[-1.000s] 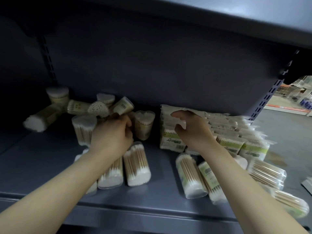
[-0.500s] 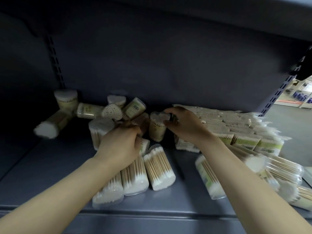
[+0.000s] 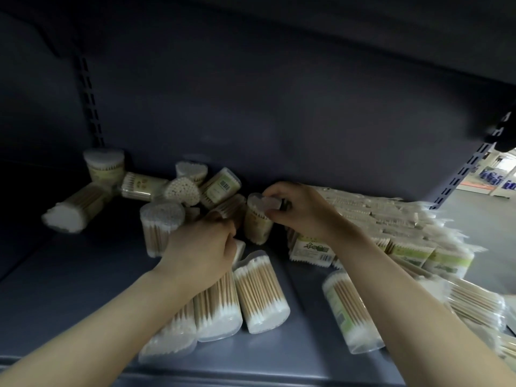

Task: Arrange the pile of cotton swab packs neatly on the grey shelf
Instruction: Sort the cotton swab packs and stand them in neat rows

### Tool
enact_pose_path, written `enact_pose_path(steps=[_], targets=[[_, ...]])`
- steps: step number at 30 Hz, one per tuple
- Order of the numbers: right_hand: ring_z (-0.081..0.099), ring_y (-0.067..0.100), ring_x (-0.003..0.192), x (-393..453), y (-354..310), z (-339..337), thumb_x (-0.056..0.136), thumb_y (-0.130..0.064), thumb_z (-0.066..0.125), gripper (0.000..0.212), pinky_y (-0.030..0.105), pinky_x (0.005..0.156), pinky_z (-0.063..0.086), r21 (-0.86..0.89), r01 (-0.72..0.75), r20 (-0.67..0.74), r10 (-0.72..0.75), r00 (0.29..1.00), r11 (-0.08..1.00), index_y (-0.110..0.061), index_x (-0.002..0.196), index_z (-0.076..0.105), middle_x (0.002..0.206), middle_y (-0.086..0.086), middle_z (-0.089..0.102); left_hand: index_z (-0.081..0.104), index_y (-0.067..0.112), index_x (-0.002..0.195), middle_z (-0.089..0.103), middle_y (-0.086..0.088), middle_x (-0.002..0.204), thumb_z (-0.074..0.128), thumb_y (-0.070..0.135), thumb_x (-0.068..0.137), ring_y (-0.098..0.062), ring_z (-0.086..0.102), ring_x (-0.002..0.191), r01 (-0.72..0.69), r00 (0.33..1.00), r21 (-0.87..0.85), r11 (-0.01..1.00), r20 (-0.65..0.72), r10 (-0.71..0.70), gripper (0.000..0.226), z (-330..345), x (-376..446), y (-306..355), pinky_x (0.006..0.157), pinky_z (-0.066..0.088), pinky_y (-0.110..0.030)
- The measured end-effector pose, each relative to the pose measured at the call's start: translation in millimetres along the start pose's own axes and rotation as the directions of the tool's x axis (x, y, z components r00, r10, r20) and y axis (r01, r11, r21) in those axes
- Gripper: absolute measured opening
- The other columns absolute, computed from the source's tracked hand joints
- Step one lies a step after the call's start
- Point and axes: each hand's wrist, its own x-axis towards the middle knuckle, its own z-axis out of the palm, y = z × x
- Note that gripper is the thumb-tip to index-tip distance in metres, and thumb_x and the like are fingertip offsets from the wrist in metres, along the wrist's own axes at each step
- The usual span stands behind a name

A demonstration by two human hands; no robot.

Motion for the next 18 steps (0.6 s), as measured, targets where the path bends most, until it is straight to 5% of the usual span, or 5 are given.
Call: enact_pose_path(steps=[4, 8, 11, 14, 18], targets=[[0.061, 0.014, 0.092, 0.1, -3.0, -2.4, 0.078, -0.015, 0.065, 0.024, 0.039, 0.084, 0.049, 0.042, 0.010, -0.038, -0.008, 0.999, 0.999, -0.014, 0.102, 0.065, 0.098, 0.002, 0.067, 0.056, 0.027, 0.106, 0.060, 0.006, 0.109, 0.041, 0.029, 0.092, -0.015, 0.056, 0.100, 0.027, 0.999, -0.034, 0.999, -0.032, -0.028, 0.021, -0.4, 3.6, 1.5, 0.077, 0.046, -0.027], [0.060, 0.011, 0.096, -1.6, -6.6, -13.3, 0.077, -0.023, 0.064, 0.026, 0.033, 0.086, 0.050, 0.094, -0.051, -0.078, 0.058, 0.995, 0.994, -0.021, 0.103, 0.065, 0.103, -0.004, 0.067, 0.056, 0.027, 0.114, 0.062, 0.007, 0.111, 0.042, 0.034, 0.093, -0.013, 0.055, 0.104, 0.063, 0.995, -0.060, 0.996, -0.080, -0.068, 0.026, 2.2, 6.9, 3.7, 0.075, 0.044, -0.024], [0.063, 0.019, 0.089, -3.8, -9.5, -24.9, 0.079, -0.020, 0.061, 0.017, 0.033, 0.078, 0.050, 0.139, -0.080, -0.108, 0.095, 0.990, 0.987, -0.011, 0.093, 0.067, 0.092, 0.006, 0.069, 0.052, 0.028, 0.120, 0.062, 0.007, 0.113, 0.044, 0.043, 0.091, -0.014, 0.054, 0.107, 0.072, 0.992, -0.081, 0.994, -0.098, -0.080, 0.034, 2.3, 9.7, 9.5, 0.078, 0.045, -0.024], [0.062, 0.006, 0.090, -6.8, -8.2, -33.8, 0.080, -0.022, 0.063, 0.020, 0.020, 0.079, 0.048, 0.190, -0.115, -0.147, 0.144, 0.979, 0.975, -0.020, 0.099, 0.069, 0.095, -0.006, 0.068, 0.052, 0.027, 0.118, 0.061, 0.008, 0.111, 0.046, 0.055, 0.087, -0.014, 0.056, 0.103, 0.052, 0.991, -0.085, 0.995, -0.117, -0.062, 0.043, 1.0, 11.0, 18.3, 0.074, 0.043, -0.024], [0.062, 0.005, 0.090, -12.7, -7.1, -40.8, 0.081, -0.021, 0.063, 0.019, 0.023, 0.084, 0.048, 0.237, -0.108, -0.172, 0.151, 0.973, 0.965, -0.018, 0.098, 0.070, 0.092, -0.007, 0.068, 0.056, 0.030, 0.110, 0.062, 0.012, 0.104, 0.044, 0.072, 0.074, -0.011, 0.058, 0.096, 0.049, 0.993, -0.149, 0.988, -0.100, -0.065, 0.057, -1.0, 9.9, 29.5, 0.074, 0.048, -0.026]])
